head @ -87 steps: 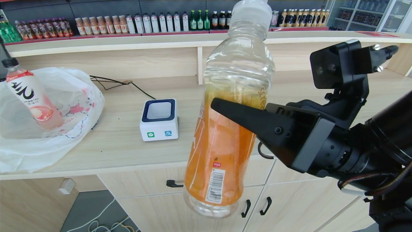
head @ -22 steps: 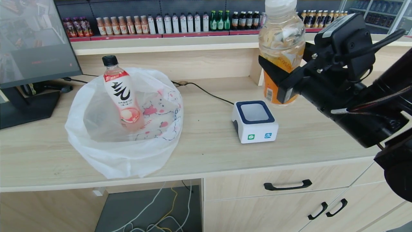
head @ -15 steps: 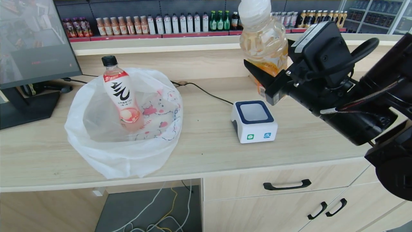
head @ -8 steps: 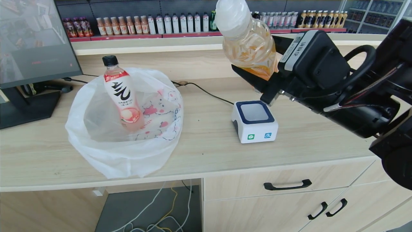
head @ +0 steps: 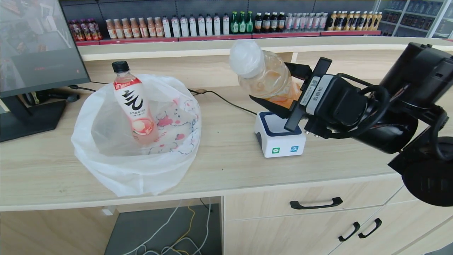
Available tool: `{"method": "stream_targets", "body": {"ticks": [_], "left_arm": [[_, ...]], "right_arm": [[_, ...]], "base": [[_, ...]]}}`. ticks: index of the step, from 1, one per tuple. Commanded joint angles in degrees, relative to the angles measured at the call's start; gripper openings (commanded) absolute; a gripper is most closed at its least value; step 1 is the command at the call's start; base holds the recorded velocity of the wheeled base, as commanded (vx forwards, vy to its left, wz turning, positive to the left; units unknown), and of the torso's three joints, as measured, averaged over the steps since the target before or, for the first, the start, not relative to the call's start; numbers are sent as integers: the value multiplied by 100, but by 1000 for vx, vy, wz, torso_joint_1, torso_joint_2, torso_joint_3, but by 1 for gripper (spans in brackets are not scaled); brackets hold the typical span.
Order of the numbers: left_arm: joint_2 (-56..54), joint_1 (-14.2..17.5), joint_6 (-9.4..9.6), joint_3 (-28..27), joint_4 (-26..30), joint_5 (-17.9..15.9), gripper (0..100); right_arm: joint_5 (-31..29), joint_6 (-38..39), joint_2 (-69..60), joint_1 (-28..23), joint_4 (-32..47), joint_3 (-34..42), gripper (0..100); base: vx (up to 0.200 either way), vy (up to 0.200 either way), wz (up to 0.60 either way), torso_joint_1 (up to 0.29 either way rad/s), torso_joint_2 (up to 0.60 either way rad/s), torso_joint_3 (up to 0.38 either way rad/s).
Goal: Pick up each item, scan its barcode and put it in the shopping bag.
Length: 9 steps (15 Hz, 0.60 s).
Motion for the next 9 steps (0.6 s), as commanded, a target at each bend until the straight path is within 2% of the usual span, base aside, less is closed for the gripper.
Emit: {"method": "stream_targets", "body": {"ticks": [1,5,9], "left_arm": [[-1,0,-4,0,1,0,100],[-1,0,-4,0,1,0,100],[-1,0,-4,0,1,0,100]], "right_arm": [[113,-37,38,-36,-37,47,0],[324,-257,38,-387,-72,108,0],[518,-239,240,-440,-406,152,0]], "base": [[0,0,0,0,0,0],[0,0,0,0,0,0],[0,0,0,0,0,0]]}}
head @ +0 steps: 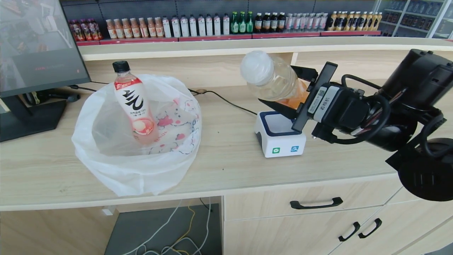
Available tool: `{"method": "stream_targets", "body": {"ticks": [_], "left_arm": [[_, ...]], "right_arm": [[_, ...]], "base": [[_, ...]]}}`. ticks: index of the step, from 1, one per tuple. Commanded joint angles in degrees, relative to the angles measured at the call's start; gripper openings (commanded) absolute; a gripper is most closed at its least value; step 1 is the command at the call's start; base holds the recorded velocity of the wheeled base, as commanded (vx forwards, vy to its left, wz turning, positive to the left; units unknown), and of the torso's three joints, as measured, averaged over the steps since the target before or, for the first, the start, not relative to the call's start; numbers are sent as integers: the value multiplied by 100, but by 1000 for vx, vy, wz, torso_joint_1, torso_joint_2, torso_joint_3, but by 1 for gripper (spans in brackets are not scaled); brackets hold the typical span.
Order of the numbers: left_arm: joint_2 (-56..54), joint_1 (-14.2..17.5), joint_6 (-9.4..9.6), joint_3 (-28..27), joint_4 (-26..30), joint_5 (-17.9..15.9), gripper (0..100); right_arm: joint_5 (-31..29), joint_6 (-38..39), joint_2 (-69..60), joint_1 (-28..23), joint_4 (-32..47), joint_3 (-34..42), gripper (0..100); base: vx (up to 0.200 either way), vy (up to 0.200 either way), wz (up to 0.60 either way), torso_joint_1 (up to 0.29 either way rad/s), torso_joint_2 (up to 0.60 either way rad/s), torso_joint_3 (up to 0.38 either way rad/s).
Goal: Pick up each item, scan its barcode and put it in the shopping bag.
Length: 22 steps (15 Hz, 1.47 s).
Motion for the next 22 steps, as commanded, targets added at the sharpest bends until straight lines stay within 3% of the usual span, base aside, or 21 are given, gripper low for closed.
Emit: {"method": "stream_targets", "body": {"ticks": [1,6,22], "left_arm": [[-1,0,-1,0,-1,0,100],[-1,0,-1,0,-1,0,100],[-1,0,-1,0,-1,0,100]], "right_arm": [[82,36,193,-10,-161,61,0],[152,115,281,-115,-679,491,0],[293,273,263,-238,-943,755,0]], "base": [[0,0,0,0,0,0],[0,0,0,0,0,0],[0,0,0,0,0,0]]}}
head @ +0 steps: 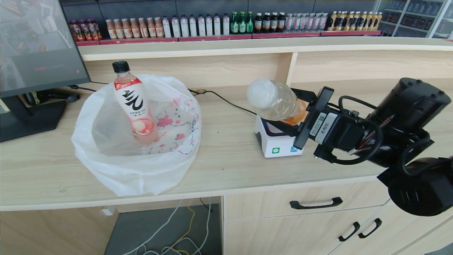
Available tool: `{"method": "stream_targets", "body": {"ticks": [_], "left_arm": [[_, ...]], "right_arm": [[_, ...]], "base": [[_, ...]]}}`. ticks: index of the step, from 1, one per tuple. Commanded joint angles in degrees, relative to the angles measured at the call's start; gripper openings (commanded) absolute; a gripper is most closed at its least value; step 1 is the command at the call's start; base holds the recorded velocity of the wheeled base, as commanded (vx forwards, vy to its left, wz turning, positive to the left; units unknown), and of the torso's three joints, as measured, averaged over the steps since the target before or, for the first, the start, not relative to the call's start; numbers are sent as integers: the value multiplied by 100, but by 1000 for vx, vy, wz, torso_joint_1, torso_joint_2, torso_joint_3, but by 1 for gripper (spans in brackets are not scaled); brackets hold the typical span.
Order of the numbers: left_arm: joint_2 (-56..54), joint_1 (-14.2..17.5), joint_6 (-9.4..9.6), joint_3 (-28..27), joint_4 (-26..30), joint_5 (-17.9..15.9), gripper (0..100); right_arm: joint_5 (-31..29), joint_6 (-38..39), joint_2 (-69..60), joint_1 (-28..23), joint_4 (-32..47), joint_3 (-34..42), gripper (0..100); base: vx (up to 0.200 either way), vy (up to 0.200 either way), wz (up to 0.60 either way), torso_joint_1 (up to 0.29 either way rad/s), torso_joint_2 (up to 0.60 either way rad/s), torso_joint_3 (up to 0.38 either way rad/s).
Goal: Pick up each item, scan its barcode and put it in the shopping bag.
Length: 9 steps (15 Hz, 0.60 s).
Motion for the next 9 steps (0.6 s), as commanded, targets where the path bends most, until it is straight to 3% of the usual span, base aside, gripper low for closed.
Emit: {"method": "stream_targets", "body": {"ticks": [1,9], "left_arm": [[-1,0,-4,0,-1,0,100],[-1,0,-4,0,-1,0,100]], "right_arm": [[-8,-3,-17,14,3,3,0],[-8,-11,-26,40,3,65,0]], "base": [[0,0,0,0,0,0],[0,0,0,0,0,0]]}}
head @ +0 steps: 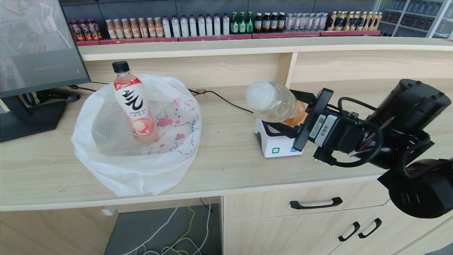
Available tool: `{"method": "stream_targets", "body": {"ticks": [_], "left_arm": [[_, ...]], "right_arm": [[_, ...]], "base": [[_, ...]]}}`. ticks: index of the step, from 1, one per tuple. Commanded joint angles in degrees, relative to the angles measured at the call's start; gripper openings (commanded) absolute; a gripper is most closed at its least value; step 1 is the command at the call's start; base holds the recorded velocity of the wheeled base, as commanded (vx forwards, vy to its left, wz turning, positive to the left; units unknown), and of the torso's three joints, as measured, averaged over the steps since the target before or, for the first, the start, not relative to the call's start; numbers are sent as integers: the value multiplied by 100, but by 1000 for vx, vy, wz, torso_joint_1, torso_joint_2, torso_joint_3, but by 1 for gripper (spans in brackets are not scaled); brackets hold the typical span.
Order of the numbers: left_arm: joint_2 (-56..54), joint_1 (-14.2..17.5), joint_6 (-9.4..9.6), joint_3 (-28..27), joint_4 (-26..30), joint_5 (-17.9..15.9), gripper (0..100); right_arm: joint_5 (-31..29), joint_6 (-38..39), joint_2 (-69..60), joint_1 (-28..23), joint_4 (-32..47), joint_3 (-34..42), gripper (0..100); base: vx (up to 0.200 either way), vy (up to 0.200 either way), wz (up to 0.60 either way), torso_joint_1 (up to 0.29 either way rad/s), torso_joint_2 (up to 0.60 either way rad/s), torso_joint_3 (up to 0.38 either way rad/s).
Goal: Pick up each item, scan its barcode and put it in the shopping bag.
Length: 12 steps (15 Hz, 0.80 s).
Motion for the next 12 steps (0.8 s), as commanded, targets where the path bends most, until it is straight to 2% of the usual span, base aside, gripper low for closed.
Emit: {"method": "stream_targets", "body": {"ticks": [1,8,12], "left_arm": [[-1,0,-1,0,-1,2,100],[-1,0,-1,0,-1,2,100],[-1,0,-1,0,-1,2,100]], "right_arm": [[1,7,7,-6,3,-15,0],[-157,385,16,-6,-155,-156,0],[-447,939,-98,12,-217,-437,0]], "base": [[0,0,0,0,0,0],[0,0,0,0,0,0],[0,0,0,0,0,0]]}}
